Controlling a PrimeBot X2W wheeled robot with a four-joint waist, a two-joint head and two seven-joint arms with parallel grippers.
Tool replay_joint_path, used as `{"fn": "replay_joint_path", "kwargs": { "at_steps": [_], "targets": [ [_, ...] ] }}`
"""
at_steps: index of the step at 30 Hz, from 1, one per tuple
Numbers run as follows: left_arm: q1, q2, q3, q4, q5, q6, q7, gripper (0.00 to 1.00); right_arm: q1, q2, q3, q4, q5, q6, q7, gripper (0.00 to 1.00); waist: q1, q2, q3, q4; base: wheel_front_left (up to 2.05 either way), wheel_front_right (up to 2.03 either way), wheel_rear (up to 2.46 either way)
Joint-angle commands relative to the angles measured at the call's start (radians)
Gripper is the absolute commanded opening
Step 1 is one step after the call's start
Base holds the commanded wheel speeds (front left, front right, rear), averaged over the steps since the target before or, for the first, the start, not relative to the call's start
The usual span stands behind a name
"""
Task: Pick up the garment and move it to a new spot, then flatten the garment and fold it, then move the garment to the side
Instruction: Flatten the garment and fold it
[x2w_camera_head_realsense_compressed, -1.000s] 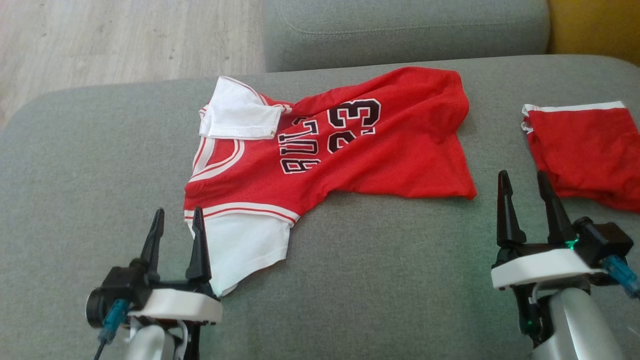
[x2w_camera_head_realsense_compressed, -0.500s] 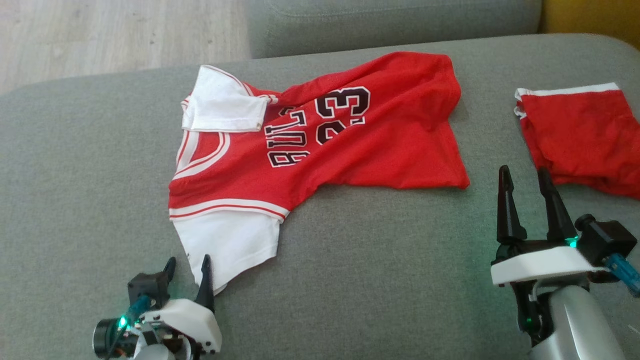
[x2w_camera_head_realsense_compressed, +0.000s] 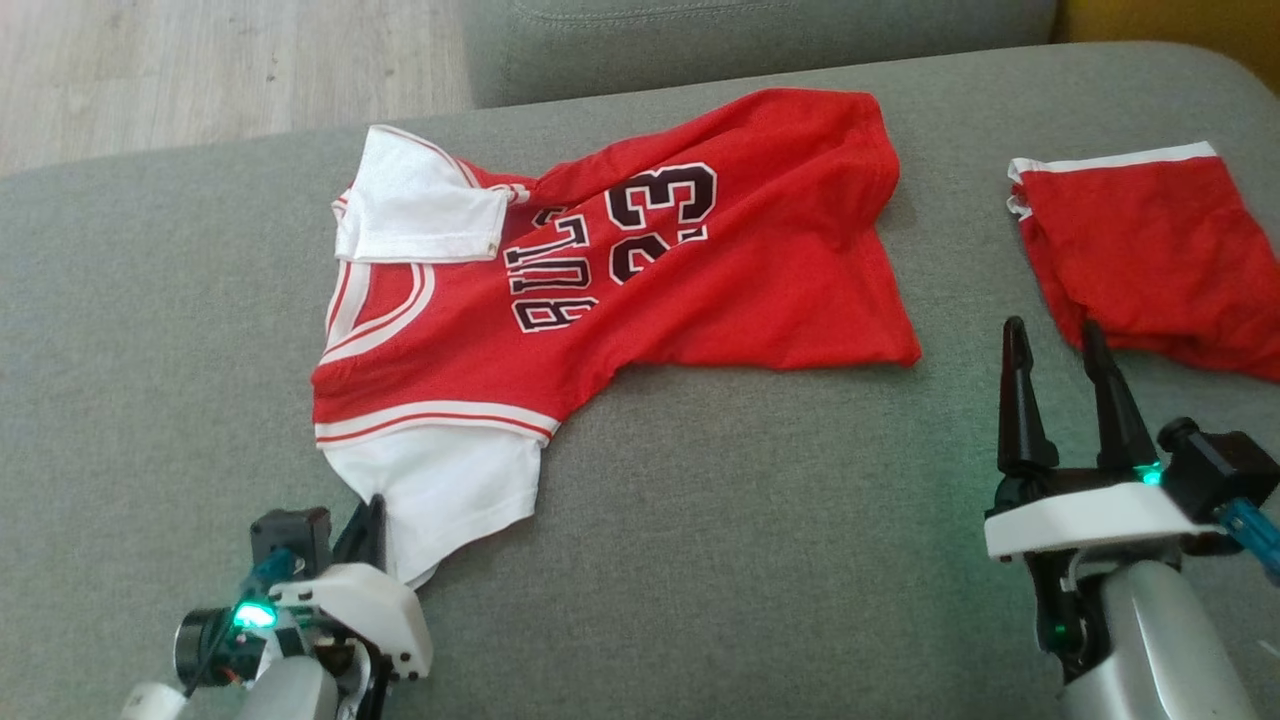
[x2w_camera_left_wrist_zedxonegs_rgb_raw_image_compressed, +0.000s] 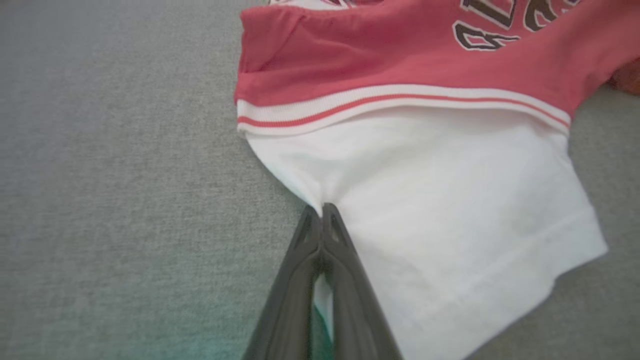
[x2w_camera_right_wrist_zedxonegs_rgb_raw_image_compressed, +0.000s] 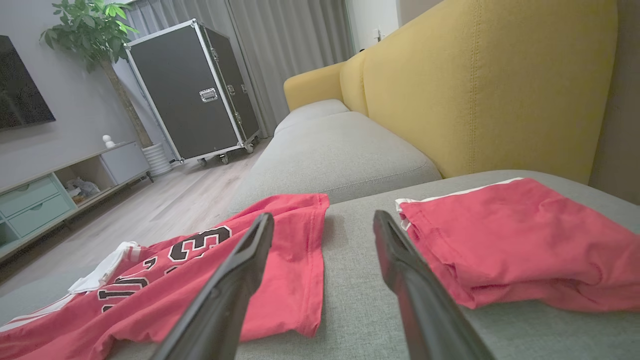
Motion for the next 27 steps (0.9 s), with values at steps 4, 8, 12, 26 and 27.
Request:
{"fn": "replay_joint_path", "kwargs": {
  "at_steps": [4, 8, 12, 26, 27],
  "targets": [
    [-0.012, 0.025, 0.04, -0.058, -0.021, 0.015, -0.072, 0.0, -0.035, -0.003, 0.022, -0.005, -0.003, -0.001, -0.009, 1.0, -0.0001, -0.0001, -0.011, 0.005, 0.0, 0.0, 0.0],
    [-0.021, 0.025, 0.052, -0.107, -0.027, 0.017, -0.153, 0.0, -0.047, -0.003, 0.015, 0.045, -0.012, -0.001, -0.009, 1.0, -0.0001, -0.0001, -0.018, 0.012, 0.0, 0.0, 0.0],
    [-0.03, 0.021, 0.056, -0.171, -0.031, 0.014, -0.249, 0.0, -0.091, -0.003, 0.006, 0.143, -0.024, -0.001, 0.011, 1.0, -0.0001, -0.0001, -0.019, 0.026, 0.0, 0.0, 0.0],
    [-0.057, 0.001, 0.048, -0.31, -0.019, -0.009, -0.343, 0.0, -0.378, -0.003, 0.055, 0.656, 0.054, -0.001, 0.133, 1.0, -0.0001, -0.0001, 0.02, 0.098, 0.0, 0.0, 0.0],
    [-0.058, -0.001, 0.048, -0.314, -0.018, -0.01, -0.343, 0.0, -0.392, -0.003, 0.064, 0.685, 0.051, -0.001, 0.131, 1.0, -0.0001, -0.0001, 0.022, 0.103, 0.0, 0.0, 0.0]
  ]
}}
